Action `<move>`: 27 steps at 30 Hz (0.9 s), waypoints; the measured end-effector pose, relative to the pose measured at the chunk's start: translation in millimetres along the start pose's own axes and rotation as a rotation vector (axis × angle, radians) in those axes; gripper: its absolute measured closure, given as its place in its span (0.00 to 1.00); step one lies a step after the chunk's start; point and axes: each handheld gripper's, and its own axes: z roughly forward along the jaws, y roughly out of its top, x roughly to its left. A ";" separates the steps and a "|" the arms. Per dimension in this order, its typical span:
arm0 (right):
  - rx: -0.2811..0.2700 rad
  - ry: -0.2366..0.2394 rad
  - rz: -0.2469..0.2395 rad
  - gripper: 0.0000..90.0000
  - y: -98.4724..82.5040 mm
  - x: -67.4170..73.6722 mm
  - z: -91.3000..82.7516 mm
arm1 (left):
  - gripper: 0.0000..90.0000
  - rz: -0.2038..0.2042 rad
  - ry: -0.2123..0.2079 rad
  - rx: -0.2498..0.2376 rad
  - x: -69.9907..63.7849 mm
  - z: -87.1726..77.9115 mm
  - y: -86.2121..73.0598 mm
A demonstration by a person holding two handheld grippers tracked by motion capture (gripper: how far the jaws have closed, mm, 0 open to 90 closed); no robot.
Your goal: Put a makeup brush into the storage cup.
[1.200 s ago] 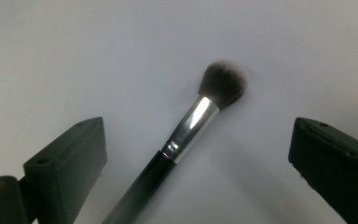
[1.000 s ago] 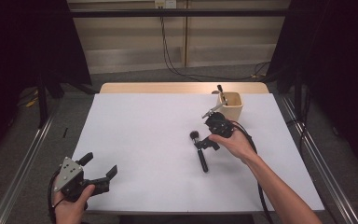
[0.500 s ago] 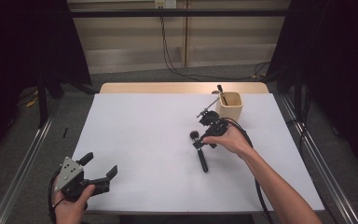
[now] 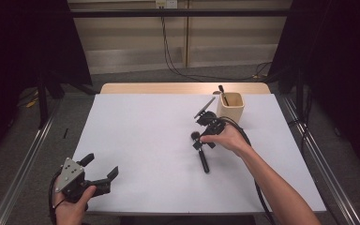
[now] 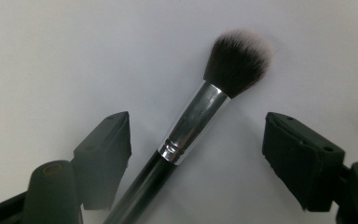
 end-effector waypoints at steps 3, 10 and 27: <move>0.020 0.000 0.015 0.28 1.2 1.5 2.7 | 0.04 0.000 0.000 0.000 0.0 -0.1 0.1; 0.052 0.009 0.031 0.31 3.5 1.1 4.8 | 0.04 0.004 -0.001 0.001 0.0 0.1 0.1; 0.082 0.008 0.036 0.48 7.1 6.6 17.6 | 0.04 0.010 -0.006 0.002 -0.8 0.0 0.1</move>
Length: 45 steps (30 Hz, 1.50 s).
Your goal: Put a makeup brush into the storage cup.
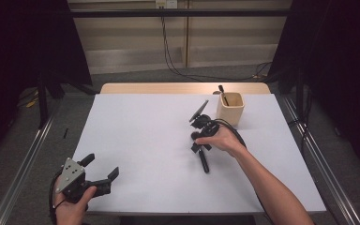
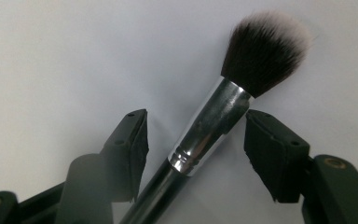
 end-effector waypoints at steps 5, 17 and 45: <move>0.016 -0.015 0.014 0.52 0.5 -0.4 3.5 | 0.04 0.003 -0.001 0.002 -0.1 0.0 0.1; 0.025 -0.062 0.036 0.62 2.4 1.7 5.1 | 0.04 -0.002 -0.003 0.000 -0.8 1.0 -0.1; 0.056 -0.122 0.010 0.80 6.0 3.3 4.9 | 0.04 -0.007 -0.008 0.009 -0.5 2.8 -0.9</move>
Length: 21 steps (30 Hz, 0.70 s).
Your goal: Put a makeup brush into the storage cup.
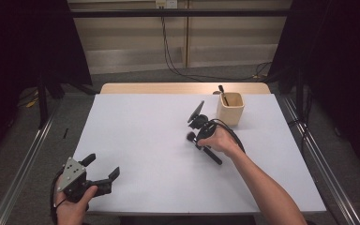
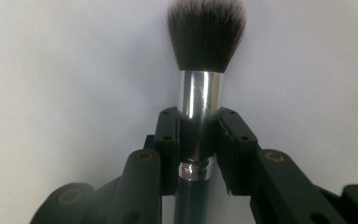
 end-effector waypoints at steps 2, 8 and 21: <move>-0.005 0.006 -0.005 0.80 -0.7 -1.4 -0.3 | 0.04 -0.001 0.000 -0.001 -0.1 -0.1 0.0; -0.037 0.017 0.006 0.80 -4.0 -4.5 -0.9 | 0.04 0.000 0.002 -0.002 0.0 -0.3 0.1; -0.116 0.038 0.018 0.80 -10.4 -8.1 -14.6 | 0.04 -0.002 0.003 -0.001 0.9 -1.4 0.2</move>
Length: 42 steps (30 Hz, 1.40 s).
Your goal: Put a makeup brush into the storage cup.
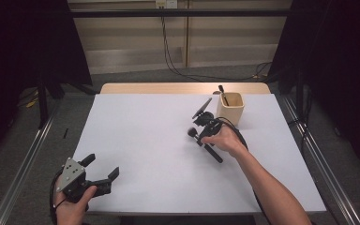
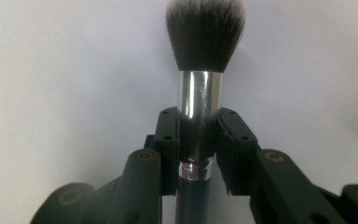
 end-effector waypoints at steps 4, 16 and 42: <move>-0.028 0.017 -0.014 0.80 -3.1 1.2 -5.7 | 0.04 -0.005 0.003 0.001 0.7 0.3 -0.3; -0.156 0.051 0.011 0.80 -17.8 -5.6 -16.8 | 0.04 -0.008 0.003 0.000 1.1 0.0 0.0; -0.445 0.118 0.048 0.80 -57.1 -15.5 -30.0 | 0.04 -0.001 0.003 0.000 0.9 -1.5 0.3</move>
